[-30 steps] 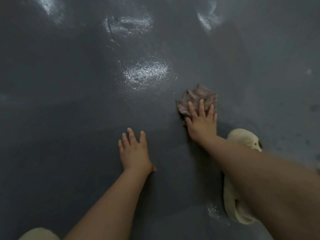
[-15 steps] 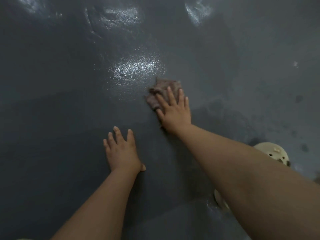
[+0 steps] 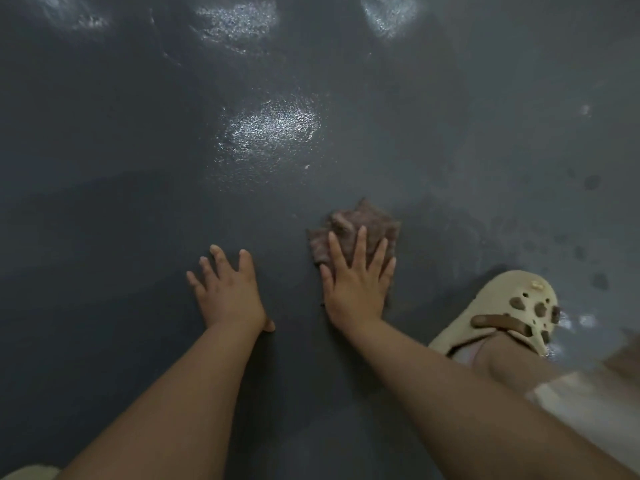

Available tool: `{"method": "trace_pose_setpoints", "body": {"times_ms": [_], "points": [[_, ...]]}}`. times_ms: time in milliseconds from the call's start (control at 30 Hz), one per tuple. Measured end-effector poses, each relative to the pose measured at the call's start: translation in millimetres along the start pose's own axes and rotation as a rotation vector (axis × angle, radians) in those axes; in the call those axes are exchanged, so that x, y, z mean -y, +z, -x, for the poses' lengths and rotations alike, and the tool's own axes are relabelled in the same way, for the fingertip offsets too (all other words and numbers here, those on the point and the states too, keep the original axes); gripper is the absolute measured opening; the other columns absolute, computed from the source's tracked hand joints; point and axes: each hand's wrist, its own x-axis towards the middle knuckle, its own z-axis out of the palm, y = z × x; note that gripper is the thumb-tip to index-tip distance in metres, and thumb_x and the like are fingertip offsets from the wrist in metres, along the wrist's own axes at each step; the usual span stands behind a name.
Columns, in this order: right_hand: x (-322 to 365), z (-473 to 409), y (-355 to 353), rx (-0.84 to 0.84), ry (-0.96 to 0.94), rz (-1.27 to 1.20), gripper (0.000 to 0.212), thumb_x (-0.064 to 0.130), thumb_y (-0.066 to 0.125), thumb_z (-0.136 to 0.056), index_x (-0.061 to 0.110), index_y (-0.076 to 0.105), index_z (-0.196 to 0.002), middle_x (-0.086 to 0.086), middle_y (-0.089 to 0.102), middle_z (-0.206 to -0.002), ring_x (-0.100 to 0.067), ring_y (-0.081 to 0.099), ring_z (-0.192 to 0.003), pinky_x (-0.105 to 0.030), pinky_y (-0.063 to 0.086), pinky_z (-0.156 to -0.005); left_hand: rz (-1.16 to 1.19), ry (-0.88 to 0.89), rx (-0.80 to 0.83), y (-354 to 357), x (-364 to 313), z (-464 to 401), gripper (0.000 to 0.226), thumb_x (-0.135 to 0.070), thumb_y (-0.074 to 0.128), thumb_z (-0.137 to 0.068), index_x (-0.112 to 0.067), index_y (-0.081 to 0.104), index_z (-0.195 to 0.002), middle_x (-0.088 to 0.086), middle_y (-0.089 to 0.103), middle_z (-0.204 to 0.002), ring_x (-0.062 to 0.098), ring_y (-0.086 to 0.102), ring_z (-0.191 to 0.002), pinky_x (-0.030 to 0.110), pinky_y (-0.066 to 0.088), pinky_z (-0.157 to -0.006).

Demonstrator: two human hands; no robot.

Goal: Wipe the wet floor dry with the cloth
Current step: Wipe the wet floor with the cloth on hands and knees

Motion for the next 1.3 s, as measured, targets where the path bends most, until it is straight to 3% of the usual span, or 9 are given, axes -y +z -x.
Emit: {"method": "trace_pose_setpoints", "body": {"times_ms": [100, 200, 533, 700, 867, 1000, 1067, 1300], "points": [[-22, -47, -20, -0.027, -0.157, 0.078, 0.055, 0.057, 0.021, -0.096, 0.046, 0.006, -0.148, 0.001, -0.011, -0.159, -0.037, -0.017, -0.143, -0.05, -0.014, -0.112, -0.013, 0.006, -0.015, 2, 0, -3, 0.127, -0.051, 0.083, -0.06, -0.02, -0.002, -0.149, 0.021, -0.012, -0.155, 0.039, -0.004, -0.144, 0.052, 0.0, -0.115], [-44, -96, -43, -0.039, -0.141, 0.073, 0.055, 0.053, 0.026, -0.097, 0.044, 0.007, -0.148, 0.003, -0.008, -0.16, -0.034, -0.013, -0.144, -0.048, -0.007, -0.116, -0.015, 0.009, -0.032, 3, 0, -3, 0.127, -0.051, 0.084, -0.059, -0.02, -0.002, -0.149, 0.022, -0.012, -0.154, 0.038, -0.004, -0.144, 0.052, 0.0, -0.115], [-107, -96, -47, -0.136, 0.374, -0.135, 0.056, 0.048, 0.023, -0.1, 0.034, 0.005, -0.151, -0.004, -0.007, -0.16, -0.034, -0.011, -0.145, -0.047, -0.004, -0.117, 0.04, 0.044, -0.033, 2, 2, -2, 0.128, -0.049, 0.085, -0.058, -0.021, 0.0, -0.149, 0.02, -0.012, -0.155, 0.037, -0.004, -0.145, 0.052, 0.004, -0.116], [-72, -50, -27, -0.129, 0.647, -0.231, 0.056, 0.046, 0.021, -0.1, 0.032, 0.004, -0.151, -0.005, -0.01, -0.159, -0.037, -0.01, -0.144, -0.051, -0.004, -0.115, 0.091, 0.048, -0.032, 1, 2, -2, 0.128, -0.044, 0.088, -0.056, -0.019, 0.003, -0.148, 0.02, -0.012, -0.155, 0.038, -0.003, -0.144, 0.048, 0.016, -0.116], [-48, -30, -14, -0.094, 0.475, -0.14, 0.057, 0.049, 0.02, -0.099, 0.037, -0.003, -0.15, -0.006, -0.015, -0.158, -0.039, -0.013, -0.143, -0.055, -0.007, -0.113, 0.092, 0.049, -0.034, 0, 0, -3, 0.129, -0.043, 0.088, -0.056, -0.019, 0.003, -0.149, 0.02, -0.013, -0.155, 0.038, -0.003, -0.144, 0.047, 0.017, -0.115], [-93, -71, -38, -0.082, 0.237, -0.061, 0.056, 0.052, 0.022, -0.098, 0.04, 0.001, -0.149, -0.002, -0.012, -0.159, -0.038, -0.013, -0.143, -0.053, -0.006, -0.114, 0.094, 0.049, -0.034, 2, 2, -4, 0.129, -0.044, 0.088, -0.056, -0.019, 0.002, -0.149, 0.019, -0.014, -0.155, 0.038, -0.004, -0.144, 0.047, 0.017, -0.116], [-116, -86, -48, -0.082, 0.211, -0.066, 0.056, 0.051, 0.023, -0.099, 0.039, 0.004, -0.15, -0.002, -0.009, -0.16, -0.037, -0.012, -0.144, -0.052, -0.004, -0.115, 0.097, 0.05, -0.036, 3, 1, -4, 0.129, -0.043, 0.088, -0.057, -0.019, 0.002, -0.15, 0.019, -0.014, -0.155, 0.037, -0.005, -0.144, 0.047, 0.017, -0.116], [-102, -62, -33, -0.14, 0.674, -0.277, 0.057, 0.046, 0.021, -0.1, 0.028, 0.004, -0.152, -0.007, -0.01, -0.159, -0.039, -0.012, -0.143, -0.05, -0.006, -0.115, 0.109, 0.059, -0.033, 2, 0, -4, 0.127, -0.041, 0.088, -0.058, -0.019, 0.003, -0.149, 0.021, -0.014, -0.154, 0.039, -0.005, -0.144, 0.046, 0.015, -0.116]]}}
